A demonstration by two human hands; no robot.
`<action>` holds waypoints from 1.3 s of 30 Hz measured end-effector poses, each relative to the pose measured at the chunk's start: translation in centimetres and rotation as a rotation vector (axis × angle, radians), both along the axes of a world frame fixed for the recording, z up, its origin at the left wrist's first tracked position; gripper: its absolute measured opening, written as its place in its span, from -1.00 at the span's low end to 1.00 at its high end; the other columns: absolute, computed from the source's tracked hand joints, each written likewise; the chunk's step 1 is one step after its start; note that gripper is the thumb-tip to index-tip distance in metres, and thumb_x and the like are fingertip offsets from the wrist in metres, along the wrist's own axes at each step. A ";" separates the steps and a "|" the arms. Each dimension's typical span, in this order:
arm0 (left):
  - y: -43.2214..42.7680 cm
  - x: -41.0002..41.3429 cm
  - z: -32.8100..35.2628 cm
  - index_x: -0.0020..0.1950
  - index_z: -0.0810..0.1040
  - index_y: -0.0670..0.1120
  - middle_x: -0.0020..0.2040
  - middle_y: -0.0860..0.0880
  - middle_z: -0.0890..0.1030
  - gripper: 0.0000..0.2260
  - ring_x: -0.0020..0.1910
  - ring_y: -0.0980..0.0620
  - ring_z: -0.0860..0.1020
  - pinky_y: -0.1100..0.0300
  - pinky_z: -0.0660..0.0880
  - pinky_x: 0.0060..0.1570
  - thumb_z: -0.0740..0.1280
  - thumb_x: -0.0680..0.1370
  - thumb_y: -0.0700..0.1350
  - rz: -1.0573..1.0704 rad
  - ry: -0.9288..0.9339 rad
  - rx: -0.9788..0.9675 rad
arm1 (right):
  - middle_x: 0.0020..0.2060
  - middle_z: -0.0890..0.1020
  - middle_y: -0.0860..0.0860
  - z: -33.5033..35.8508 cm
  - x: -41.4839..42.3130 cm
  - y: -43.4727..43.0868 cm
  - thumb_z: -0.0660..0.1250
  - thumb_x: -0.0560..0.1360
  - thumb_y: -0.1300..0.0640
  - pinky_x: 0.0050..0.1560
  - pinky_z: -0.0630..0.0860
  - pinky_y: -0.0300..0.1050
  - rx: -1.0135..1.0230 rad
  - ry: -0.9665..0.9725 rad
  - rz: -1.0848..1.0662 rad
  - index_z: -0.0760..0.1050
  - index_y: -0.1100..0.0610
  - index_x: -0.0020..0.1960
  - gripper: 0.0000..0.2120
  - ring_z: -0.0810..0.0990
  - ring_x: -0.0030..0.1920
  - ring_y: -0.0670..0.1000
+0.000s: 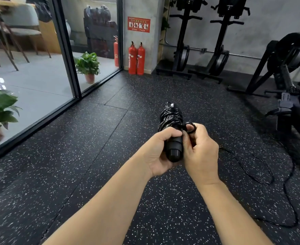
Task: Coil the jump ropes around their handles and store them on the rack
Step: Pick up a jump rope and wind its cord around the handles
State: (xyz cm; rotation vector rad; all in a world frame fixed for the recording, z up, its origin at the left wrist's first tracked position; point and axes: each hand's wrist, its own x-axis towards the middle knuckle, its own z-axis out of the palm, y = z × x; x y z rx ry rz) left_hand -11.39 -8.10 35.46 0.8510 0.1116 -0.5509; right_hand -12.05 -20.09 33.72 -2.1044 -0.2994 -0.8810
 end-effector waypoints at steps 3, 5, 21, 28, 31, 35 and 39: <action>-0.1 0.5 -0.5 0.09 0.60 -0.17 -0.06 -0.15 0.65 -0.77 -0.23 -0.04 0.62 0.13 0.60 -0.22 0.40 0.45 -0.19 0.119 0.005 0.079 | -0.32 0.56 -0.09 0.0 0.0 0.3 0.29 0.52 0.11 -0.31 0.42 -0.12 -0.051 -0.022 -0.042 0.53 0.16 0.06 -0.82 0.53 -0.34 -0.01; 0.0 0.7 -0.7 0.07 0.58 -0.17 -0.13 -0.15 0.63 -0.70 -0.27 -0.05 0.58 0.11 0.55 -0.21 0.45 0.36 -0.18 0.168 -0.015 0.153 | -0.38 0.54 -0.10 0.0 0.0 0.4 0.30 0.49 0.09 -0.34 0.45 -0.07 -0.037 0.001 -0.051 0.54 0.14 0.00 -0.84 0.52 -0.37 0.01; 0.4 0.9 -1.5 0.44 0.15 0.14 -0.02 -0.05 0.58 -0.34 -0.28 0.07 0.52 0.20 0.45 -0.38 0.37 0.41 -0.06 0.309 -0.369 0.507 | -0.26 0.58 -0.17 0.7 -1.0 0.2 0.16 0.62 0.24 -0.27 0.41 -0.31 -0.071 0.153 0.186 0.53 0.09 0.02 -0.82 0.53 -0.26 -0.15; 0.9 1.1 -1.4 0.45 0.18 0.14 -0.10 -0.05 0.62 -0.29 -0.27 0.05 0.54 0.13 0.45 -0.27 0.35 0.32 0.01 0.264 -0.392 0.544 | -0.17 0.68 -0.06 1.7 -1.5 -0.4 0.11 0.66 0.19 -0.08 0.59 -0.03 0.084 0.349 0.364 0.57 0.11 0.09 -0.75 0.65 -0.15 -0.05; 0.9 0.9 -1.3 0.46 0.22 0.07 -0.13 -0.04 0.59 -0.31 -0.30 0.05 0.51 0.18 0.42 -0.36 0.32 0.34 0.02 0.236 -0.411 0.561 | -0.19 0.69 -0.01 2.6 -1.9 -0.9 0.14 0.64 0.24 -0.12 0.60 -0.12 0.145 0.416 0.444 0.61 0.14 0.05 -0.75 0.66 -0.17 -0.02; 0.4 0.6 -1.2 0.46 0.24 0.08 -0.13 -0.03 0.59 -0.36 -0.30 0.07 0.51 0.20 0.40 -0.43 0.27 0.37 0.04 0.230 -0.438 0.538 | -0.26 0.69 0.07 3.4 -1.8 -1.6 0.25 0.59 0.25 -0.26 0.60 -0.10 0.263 0.417 0.441 0.65 0.15 -0.03 -0.80 0.68 -0.27 0.04; -0.2 0.3 -1.0 0.48 0.20 0.10 -0.13 -0.02 0.57 -0.36 -0.34 0.11 0.50 0.19 0.41 -0.43 0.23 0.39 0.03 0.244 -0.493 0.503 | -0.32 0.68 0.12 3.6 -1.6 -1.6 0.35 0.53 0.21 -0.35 0.54 -0.19 0.494 0.472 0.433 0.67 0.16 -0.10 -0.88 0.64 -0.34 0.05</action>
